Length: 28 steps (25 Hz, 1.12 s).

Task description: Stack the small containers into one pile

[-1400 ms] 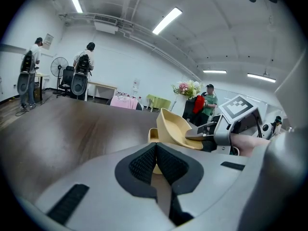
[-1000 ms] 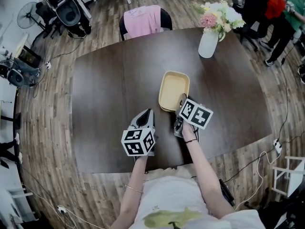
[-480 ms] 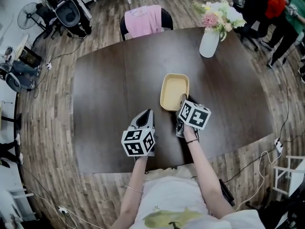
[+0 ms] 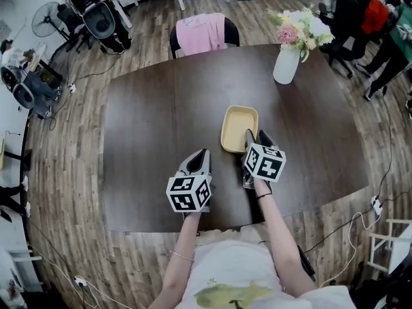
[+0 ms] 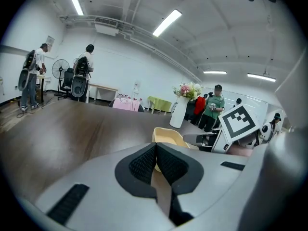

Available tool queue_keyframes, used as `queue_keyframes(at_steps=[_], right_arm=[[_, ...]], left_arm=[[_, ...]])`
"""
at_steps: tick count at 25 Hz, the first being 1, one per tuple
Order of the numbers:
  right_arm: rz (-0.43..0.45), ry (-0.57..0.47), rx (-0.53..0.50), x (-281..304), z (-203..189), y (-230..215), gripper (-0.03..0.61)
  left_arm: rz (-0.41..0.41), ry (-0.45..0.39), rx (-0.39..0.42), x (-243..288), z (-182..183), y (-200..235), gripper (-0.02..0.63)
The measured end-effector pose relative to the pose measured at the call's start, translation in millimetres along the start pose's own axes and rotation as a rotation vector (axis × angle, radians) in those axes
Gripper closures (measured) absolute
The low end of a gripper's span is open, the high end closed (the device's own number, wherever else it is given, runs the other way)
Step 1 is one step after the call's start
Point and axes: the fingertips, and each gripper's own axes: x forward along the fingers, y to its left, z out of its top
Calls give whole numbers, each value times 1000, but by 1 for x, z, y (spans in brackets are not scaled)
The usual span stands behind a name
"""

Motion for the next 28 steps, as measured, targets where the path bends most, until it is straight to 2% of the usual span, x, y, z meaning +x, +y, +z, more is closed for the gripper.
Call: queue_keyframes(at_steps=[5, 12, 20, 23, 28], right_arm=[[108, -33, -22, -11, 13, 6, 418], [282, -70, -113, -36, 38, 18, 535], [538, -134, -187, -83, 75, 41, 543], [587, -174, -206, -104, 89, 47, 543], [616, -240, -247, -135, 113, 43, 551]], left_arm=[[17, -56, 24, -10, 14, -7, 589], [63, -147, 51, -30, 36, -16, 589], [117, -250, 104, -62, 64, -30, 589], [135, -290, 114, -77, 73, -32, 589], [176, -353, 120, -98, 91, -37, 589]])
